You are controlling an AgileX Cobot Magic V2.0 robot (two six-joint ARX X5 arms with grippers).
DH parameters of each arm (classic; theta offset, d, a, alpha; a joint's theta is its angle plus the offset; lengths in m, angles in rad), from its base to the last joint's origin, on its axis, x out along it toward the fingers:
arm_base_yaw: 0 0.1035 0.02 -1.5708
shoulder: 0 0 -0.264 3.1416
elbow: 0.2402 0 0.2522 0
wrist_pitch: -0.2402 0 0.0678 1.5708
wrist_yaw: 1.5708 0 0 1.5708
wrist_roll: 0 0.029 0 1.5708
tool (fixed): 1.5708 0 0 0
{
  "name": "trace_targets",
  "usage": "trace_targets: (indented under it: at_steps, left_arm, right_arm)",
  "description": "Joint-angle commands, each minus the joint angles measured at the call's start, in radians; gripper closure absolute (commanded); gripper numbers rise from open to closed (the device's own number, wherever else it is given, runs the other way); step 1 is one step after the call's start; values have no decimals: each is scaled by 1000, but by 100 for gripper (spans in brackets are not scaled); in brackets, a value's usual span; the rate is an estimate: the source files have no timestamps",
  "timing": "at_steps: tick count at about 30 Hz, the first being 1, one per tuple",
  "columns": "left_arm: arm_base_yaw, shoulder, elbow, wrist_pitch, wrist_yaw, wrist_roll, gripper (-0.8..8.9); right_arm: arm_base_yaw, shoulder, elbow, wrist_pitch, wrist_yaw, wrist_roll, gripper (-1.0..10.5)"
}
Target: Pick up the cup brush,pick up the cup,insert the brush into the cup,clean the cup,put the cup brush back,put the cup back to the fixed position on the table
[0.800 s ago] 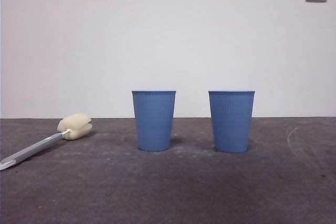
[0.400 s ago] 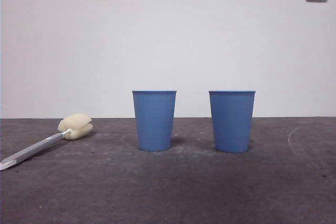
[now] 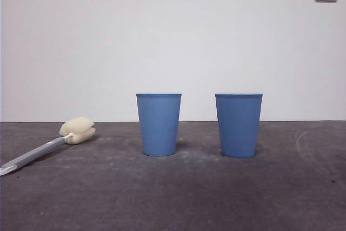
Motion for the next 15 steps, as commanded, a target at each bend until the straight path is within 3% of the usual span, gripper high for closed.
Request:
trace_targets:
  at_steps: [1, 2, 6, 9, 15]
  left_arm:
    - [4, 8, -8, 5, 2, -6, 818]
    - [4, 12, -8, 5, 2, -6, 818]
    - [4, 32, -8, 5, 2, -6, 818]
    - [4, 44, -8, 5, 2, -6, 817]
    - [4, 69, -8, 5, 2, -6, 817]
  right_arm:
    - [1, -1, 5, 3, 3, -4, 946]
    - [1, -1, 5, 3, 5, -13, 946]
    - [-4, -10, 5, 2, 121, -200, 946]
    - [-18, -43, 5, 3, 184, -210, 946]
    - [-128, -166, 4, 21, 186, -221, 946]
